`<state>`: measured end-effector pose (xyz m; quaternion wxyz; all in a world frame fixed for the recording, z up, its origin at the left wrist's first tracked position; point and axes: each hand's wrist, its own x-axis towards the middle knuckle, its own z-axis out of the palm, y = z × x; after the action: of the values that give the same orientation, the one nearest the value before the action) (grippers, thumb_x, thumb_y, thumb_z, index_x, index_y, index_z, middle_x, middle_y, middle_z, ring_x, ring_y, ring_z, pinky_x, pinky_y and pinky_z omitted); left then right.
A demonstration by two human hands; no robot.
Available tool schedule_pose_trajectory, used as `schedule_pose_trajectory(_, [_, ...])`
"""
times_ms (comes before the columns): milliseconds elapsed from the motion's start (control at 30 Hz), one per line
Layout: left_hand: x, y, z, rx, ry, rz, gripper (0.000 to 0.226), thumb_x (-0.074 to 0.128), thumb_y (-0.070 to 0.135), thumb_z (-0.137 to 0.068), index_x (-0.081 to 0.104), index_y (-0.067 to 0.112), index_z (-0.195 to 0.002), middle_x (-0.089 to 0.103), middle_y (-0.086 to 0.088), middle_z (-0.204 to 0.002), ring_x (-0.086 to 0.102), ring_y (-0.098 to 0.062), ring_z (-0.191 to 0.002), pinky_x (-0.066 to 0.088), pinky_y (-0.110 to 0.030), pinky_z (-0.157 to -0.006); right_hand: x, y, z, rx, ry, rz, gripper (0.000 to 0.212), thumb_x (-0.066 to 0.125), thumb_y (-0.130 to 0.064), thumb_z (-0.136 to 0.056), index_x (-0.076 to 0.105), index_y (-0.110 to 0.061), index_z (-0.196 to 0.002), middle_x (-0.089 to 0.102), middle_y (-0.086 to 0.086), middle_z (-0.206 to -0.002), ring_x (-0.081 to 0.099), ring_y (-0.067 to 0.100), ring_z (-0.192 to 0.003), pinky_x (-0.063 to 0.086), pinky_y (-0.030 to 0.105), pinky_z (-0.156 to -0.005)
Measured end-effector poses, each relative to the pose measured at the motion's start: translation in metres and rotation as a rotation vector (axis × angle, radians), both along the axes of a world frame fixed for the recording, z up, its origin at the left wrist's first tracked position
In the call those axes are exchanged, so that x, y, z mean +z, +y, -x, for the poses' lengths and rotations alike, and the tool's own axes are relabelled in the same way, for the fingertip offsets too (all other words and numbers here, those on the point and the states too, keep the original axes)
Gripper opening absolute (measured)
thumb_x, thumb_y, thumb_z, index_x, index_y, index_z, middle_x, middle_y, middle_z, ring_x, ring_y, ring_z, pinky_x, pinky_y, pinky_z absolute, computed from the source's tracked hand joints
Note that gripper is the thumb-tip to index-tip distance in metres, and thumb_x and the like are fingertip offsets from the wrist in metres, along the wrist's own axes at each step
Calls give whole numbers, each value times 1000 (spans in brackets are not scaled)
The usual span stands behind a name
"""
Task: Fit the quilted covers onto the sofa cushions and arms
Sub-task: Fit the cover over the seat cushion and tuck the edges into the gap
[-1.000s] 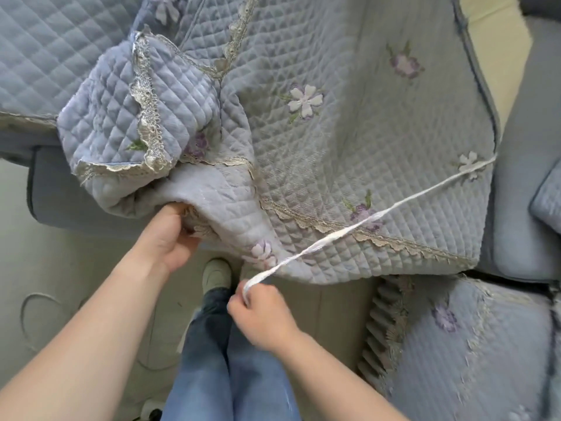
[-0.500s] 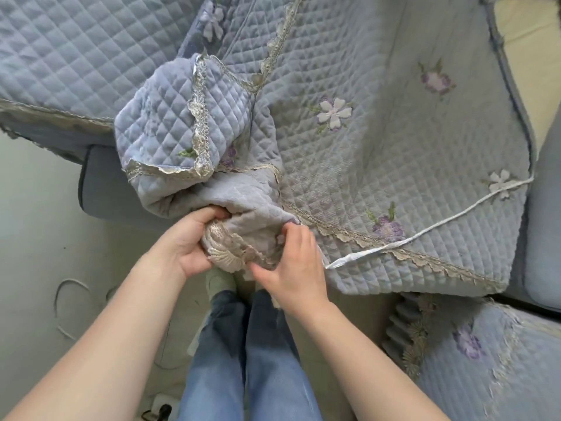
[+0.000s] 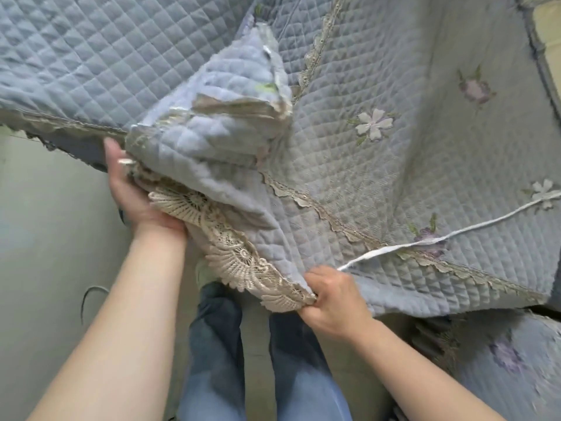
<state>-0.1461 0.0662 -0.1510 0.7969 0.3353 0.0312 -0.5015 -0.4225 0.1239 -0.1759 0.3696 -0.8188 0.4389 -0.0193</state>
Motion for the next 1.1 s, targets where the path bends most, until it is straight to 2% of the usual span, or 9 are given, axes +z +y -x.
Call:
schedule_pose_trajectory(100, [-5,19,-46,-259,-36,86,42,30,23,-103,46,-1,-133,30,-23,-151,30,-37,-139,25,-50,-113,-18,2,-27,119,227,-105,14,58,-22,-61,44,-17,-59,55,1,-62,52,24,-61,37,27,-54])
schedule_pose_trajectory(200, [-39,88,-77,-447,-52,-537,54,28,19,-104,78,6,-89,74,-15,-97,71,-23,-92,59,-33,-75,-31,-9,-61,302,553,-218,18,55,-30,-72,59,-16,-82,63,3,-92,59,26,-90,44,30,-69])
schedule_pose_trajectory(267, [-63,116,-90,-375,-117,-1001,61,35,10,-102,73,10,-54,70,-2,-59,69,-11,-55,56,-20,-52,-36,-20,-85,383,703,-410,33,57,-41,-76,64,-14,-95,65,6,-99,62,27,-95,46,30,-72])
schedule_pose_trajectory(400, [-96,90,-113,-402,-517,-1327,17,64,3,-83,56,6,-97,66,-18,-93,66,-30,-90,54,-45,-85,-18,-62,-122,-171,344,-638,17,57,-22,-81,59,-15,-65,62,3,-66,58,20,-65,42,30,-58])
schedule_pose_trajectory(500, [-99,52,-139,-380,-822,-1206,39,64,18,-84,54,14,-121,61,-10,-117,58,-29,-110,46,-35,-90,5,-108,-141,-731,7,-109,17,53,-11,-81,63,-15,-69,62,-3,-64,57,15,-66,41,28,-60])
schedule_pose_trajectory(600, [-110,14,-147,-780,-1048,-1126,38,48,38,-94,57,21,-127,59,-4,-131,53,-27,-120,39,-29,-86,25,-145,-174,-779,-224,139,13,52,-14,-79,64,-18,-75,61,-9,-68,54,8,-64,43,26,-61])
schedule_pose_trajectory(733, [-131,2,-164,-982,-917,-1026,48,52,48,-92,53,23,-133,53,3,-135,50,-17,-122,34,-27,-89,8,-158,-239,-278,101,-12,34,56,-46,-83,58,-15,-98,62,-1,-94,58,17,-85,49,35,-76])
schedule_pose_trajectory(833, [-142,13,-173,-910,-720,-942,61,61,56,-83,52,26,-135,55,11,-128,50,-9,-118,36,-26,-94,-12,-158,-259,-276,304,-173,65,48,-69,-67,43,-14,-102,59,5,-99,57,27,-89,46,40,-76])
schedule_pose_trajectory(1100, [-142,20,-153,-678,-934,-1020,22,52,40,-94,65,23,-95,65,9,-89,55,-1,-79,42,-23,-70,-37,-159,-216,-476,-15,-584,43,69,-53,-72,60,-17,-95,69,-1,-91,65,20,-89,49,38,-79])
